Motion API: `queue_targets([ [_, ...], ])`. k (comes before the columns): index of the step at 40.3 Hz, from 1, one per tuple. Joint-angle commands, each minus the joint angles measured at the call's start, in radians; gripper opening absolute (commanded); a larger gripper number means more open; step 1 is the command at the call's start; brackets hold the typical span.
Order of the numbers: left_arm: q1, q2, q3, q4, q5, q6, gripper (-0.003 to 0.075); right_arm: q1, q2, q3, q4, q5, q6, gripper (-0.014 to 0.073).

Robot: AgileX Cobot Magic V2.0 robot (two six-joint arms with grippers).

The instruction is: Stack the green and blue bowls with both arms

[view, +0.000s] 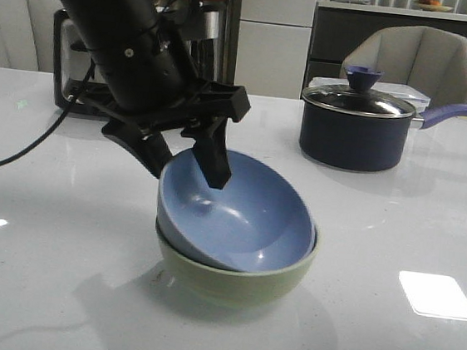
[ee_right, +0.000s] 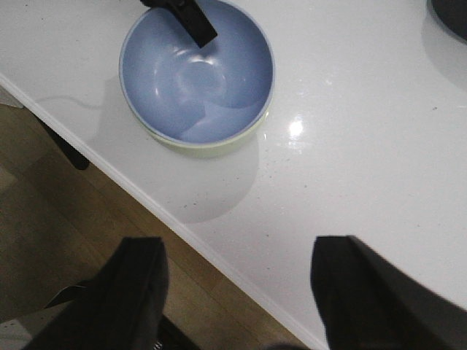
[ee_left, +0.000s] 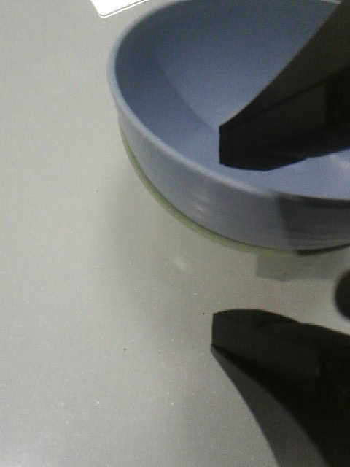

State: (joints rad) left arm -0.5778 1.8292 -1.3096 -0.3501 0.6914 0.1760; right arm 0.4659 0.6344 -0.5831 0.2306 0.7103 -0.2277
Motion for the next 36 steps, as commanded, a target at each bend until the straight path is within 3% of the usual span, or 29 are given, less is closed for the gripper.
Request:
queue_targets([
  [1, -0.010, -0.113, -0.029, 0.001, -0.030, 0.008, 0.0487, -0.001, -0.002, -0.027, 0.005, -0.063, -0.012, 0.0529],
  [12, -0.061, -0.358, 0.016, 0.113, 0.030, 0.008, 0.0486, -0.001, -0.002, -0.027, 0.005, -0.063, -0.012, 0.0529],
  [19, -0.109, -0.554, 0.129, 0.158, 0.029, 0.008, 0.0470, -0.001, -0.002, -0.027, 0.005, -0.063, -0.012, 0.0529],
  [36, -0.111, -1.008, 0.451, 0.251, 0.029, 0.001, 0.0453, -0.001, -0.002, -0.027, 0.005, -0.069, -0.012, 0.0529],
])
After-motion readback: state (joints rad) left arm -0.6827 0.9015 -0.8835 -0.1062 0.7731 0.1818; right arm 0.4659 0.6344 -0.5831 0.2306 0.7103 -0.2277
